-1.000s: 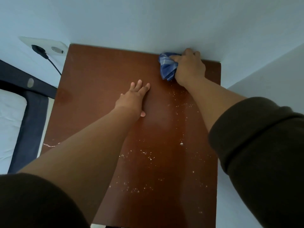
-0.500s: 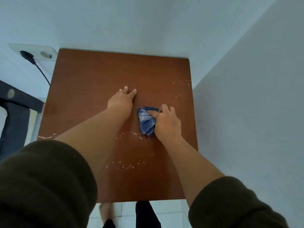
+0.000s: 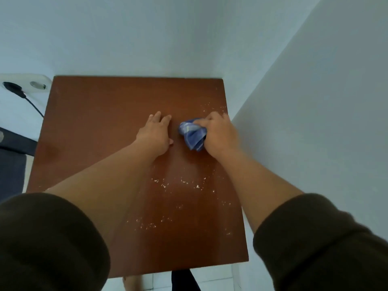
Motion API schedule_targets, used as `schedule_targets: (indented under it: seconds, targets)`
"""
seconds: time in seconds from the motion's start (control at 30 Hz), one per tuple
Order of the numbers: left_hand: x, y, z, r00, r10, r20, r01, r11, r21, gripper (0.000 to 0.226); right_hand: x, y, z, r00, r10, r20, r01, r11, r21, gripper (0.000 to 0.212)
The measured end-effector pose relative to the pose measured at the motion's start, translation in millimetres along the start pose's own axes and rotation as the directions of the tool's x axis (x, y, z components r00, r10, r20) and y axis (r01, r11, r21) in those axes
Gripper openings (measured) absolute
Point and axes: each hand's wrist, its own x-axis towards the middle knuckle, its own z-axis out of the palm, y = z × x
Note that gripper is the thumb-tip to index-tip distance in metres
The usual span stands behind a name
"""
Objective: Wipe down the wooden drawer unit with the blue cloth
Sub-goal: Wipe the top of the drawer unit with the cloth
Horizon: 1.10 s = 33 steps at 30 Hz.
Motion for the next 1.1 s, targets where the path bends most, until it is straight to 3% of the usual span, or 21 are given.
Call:
schedule_targets:
  seconds: [0.2,0.37,0.53,0.87,1.1]
  targets:
    - [40.6,39.8,2.4,0.999,-0.033,0.02,0.034,0.999,-0.04,0.088,78.5,31.4,-14.6,0.996,0.046,-0.074,-0.044,0.999,0.02,0.031]
    - [49.8,51.5,1.5,0.996,-0.067,0.059,0.064,0.996,0.061,0.092,126.1,41.8,-12.7,0.995,0.024,-0.095,-0.024,1.0,0.003,0.03]
    - [50.0,55.0,0.9,0.995,-0.09,0.049,0.085,0.991,0.104,0.09,154.4,47.5,-4.3,0.999,0.032,-0.036,-0.031,0.999,0.006,0.035]
    - [47.9,57.5,-1.3,0.994,-0.094,0.064,0.087,0.992,0.095,0.093,162.7,47.7,-2.3,0.998,0.037,0.045,-0.035,0.998,-0.048,0.037]
    - [47.0,56.8,-0.5,0.994,-0.088,0.065,0.084,0.995,0.06,0.094,124.8,49.9,-0.1,0.996,0.031,0.08,-0.028,0.999,-0.044,0.038]
